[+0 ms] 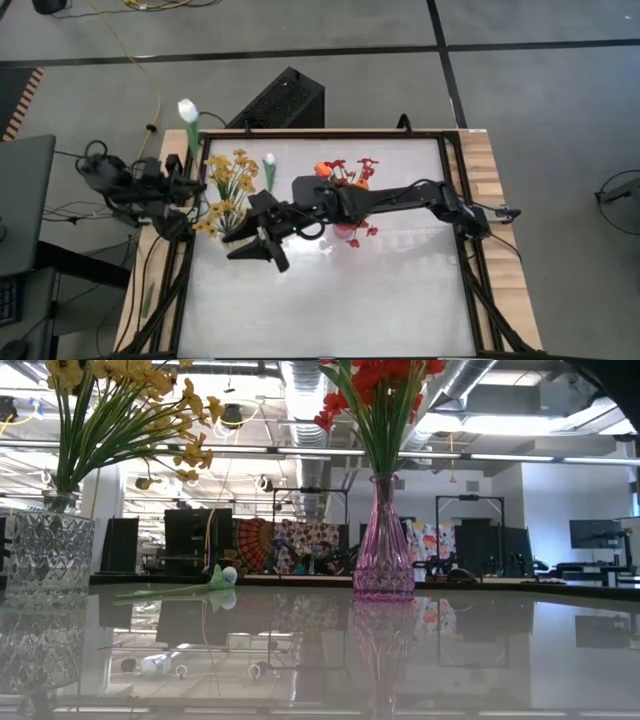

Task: Sort flowers into vase by color
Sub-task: Put the bottom white flower into the transparent vase

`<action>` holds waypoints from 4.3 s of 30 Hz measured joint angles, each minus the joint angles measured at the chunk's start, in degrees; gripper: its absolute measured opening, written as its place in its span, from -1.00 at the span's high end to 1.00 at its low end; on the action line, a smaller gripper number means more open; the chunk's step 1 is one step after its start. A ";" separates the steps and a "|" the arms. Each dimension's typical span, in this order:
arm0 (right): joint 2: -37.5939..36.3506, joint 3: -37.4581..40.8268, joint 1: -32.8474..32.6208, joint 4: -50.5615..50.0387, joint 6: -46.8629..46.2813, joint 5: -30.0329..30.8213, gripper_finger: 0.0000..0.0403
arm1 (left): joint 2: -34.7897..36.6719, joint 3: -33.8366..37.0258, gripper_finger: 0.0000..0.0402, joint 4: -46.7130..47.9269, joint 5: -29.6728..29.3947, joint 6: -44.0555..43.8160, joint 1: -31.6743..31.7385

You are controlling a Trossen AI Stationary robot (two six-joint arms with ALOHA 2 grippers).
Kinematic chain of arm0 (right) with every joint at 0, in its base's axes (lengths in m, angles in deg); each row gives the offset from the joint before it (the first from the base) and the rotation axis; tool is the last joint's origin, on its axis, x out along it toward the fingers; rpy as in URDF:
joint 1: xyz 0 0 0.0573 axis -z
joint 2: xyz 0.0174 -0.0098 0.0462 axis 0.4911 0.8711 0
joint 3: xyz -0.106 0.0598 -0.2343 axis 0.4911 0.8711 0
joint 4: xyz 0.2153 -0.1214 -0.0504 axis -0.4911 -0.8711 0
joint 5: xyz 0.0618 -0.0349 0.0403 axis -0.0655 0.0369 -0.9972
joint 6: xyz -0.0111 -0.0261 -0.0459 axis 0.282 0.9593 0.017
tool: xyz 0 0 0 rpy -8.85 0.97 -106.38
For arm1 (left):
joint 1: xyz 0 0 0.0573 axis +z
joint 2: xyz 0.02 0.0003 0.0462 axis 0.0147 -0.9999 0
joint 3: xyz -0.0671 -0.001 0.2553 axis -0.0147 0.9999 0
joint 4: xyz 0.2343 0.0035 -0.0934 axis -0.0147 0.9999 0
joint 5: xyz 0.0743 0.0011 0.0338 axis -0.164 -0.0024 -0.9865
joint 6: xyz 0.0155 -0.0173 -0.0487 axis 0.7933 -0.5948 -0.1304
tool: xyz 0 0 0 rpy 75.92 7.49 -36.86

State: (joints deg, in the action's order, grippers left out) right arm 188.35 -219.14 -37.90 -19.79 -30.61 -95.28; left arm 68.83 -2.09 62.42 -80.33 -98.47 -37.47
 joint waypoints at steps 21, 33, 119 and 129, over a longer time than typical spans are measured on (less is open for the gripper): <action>-2.52 -0.04 -1.77 -4.27 0.49 1.96 -0.14 | 5.44 11.90 1.00 0.36 4.35 -6.91 -0.01; -2.52 -0.04 -2.41 -4.26 0.45 1.96 -0.14 | 5.48 15.18 1.00 -1.72 2.63 -7.85 -0.01; -1.73 -0.02 4.54 -19.39 -3.64 34.26 -0.14 | 5.46 21.19 1.00 -2.32 17.14 -12.86 -0.06; -1.66 -0.02 6.02 -21.95 -0.72 35.17 -0.13 | 5.46 21.17 1.00 -2.21 17.16 -12.95 -0.06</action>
State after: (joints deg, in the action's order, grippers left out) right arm 186.69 -219.16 -31.88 -41.75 -31.33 -60.12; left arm 74.29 19.08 60.21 -63.17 -111.42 -37.53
